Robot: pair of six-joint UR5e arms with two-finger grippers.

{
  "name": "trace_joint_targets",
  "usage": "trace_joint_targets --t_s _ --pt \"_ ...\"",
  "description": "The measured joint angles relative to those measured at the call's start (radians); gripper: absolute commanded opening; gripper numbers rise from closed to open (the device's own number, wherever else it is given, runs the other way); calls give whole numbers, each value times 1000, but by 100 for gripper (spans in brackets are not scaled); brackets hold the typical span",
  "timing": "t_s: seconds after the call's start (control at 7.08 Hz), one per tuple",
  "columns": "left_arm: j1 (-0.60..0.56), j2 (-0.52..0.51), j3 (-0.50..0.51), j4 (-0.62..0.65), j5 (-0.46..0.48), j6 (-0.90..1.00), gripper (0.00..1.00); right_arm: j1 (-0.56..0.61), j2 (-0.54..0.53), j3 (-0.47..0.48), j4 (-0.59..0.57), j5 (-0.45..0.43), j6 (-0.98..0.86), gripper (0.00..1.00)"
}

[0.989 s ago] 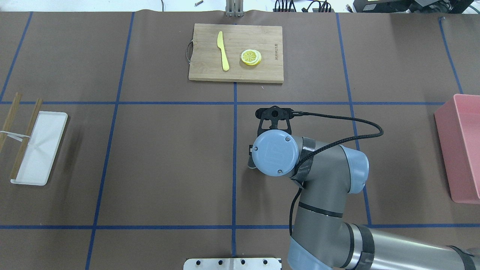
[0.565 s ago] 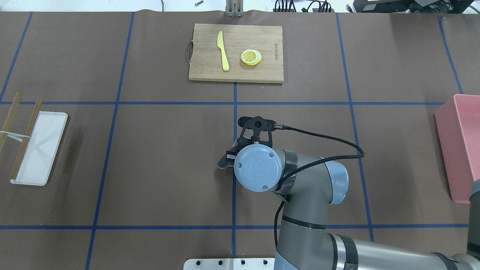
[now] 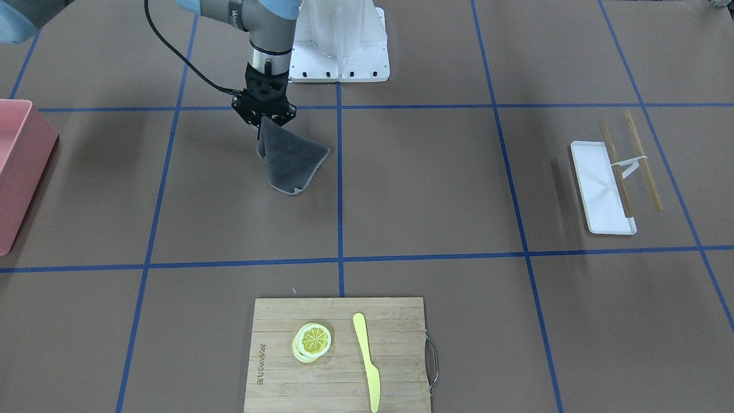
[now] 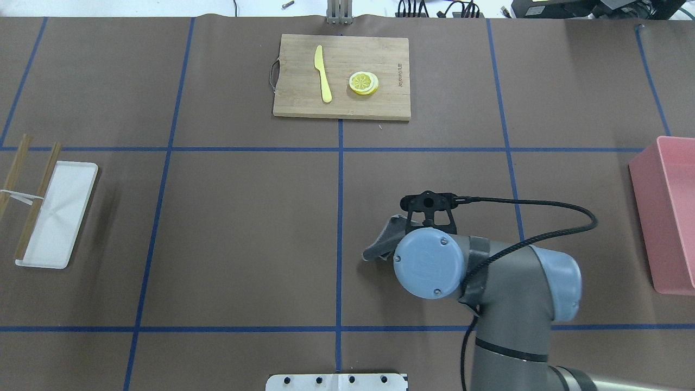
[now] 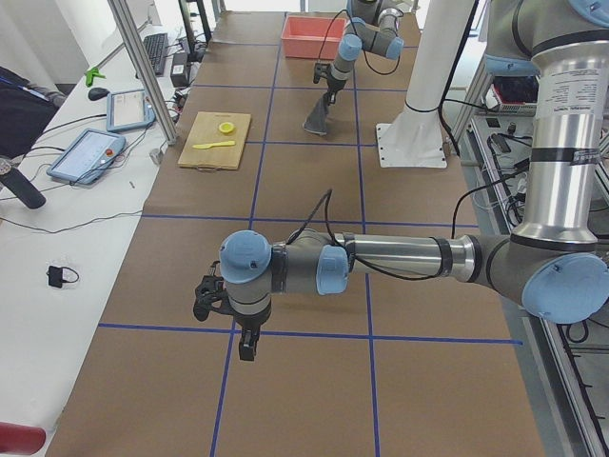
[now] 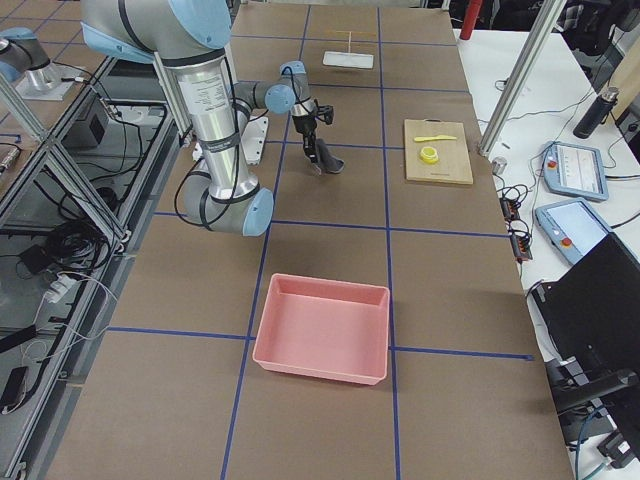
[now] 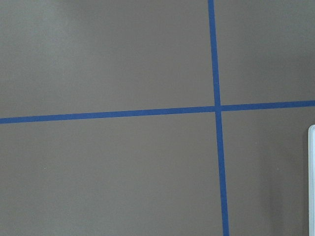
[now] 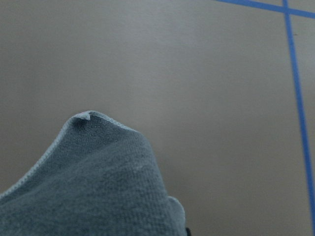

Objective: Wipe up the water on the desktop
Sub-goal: 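Wipe the towel toward the table center and back toward the robot, then wipe the towel toward the center, then back toward the pink bin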

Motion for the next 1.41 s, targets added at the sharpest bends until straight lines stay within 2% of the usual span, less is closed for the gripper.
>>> trace_joint_targets --t_s 0.28,0.42,0.71,0.85,0.99,1.41 --pt "0 0 -1 0 0 0 98 -1 -198 157 -57 3 -62 0" --pt "0 0 -2 0 0 0 98 -1 -285 203 -72 3 -94 0" --pt "0 3 -1 -1 0 0 98 -11 -367 226 -126 -1 -136 0" --pt "0 5 -1 -1 0 0 98 -34 -360 217 -140 -4 -137 0" --pt "0 5 -1 -2 0 0 98 -54 -310 193 -143 -6 -125 0" --pt "0 3 -1 -2 0 0 98 -44 -2 -11 -102 -5 -48 0"
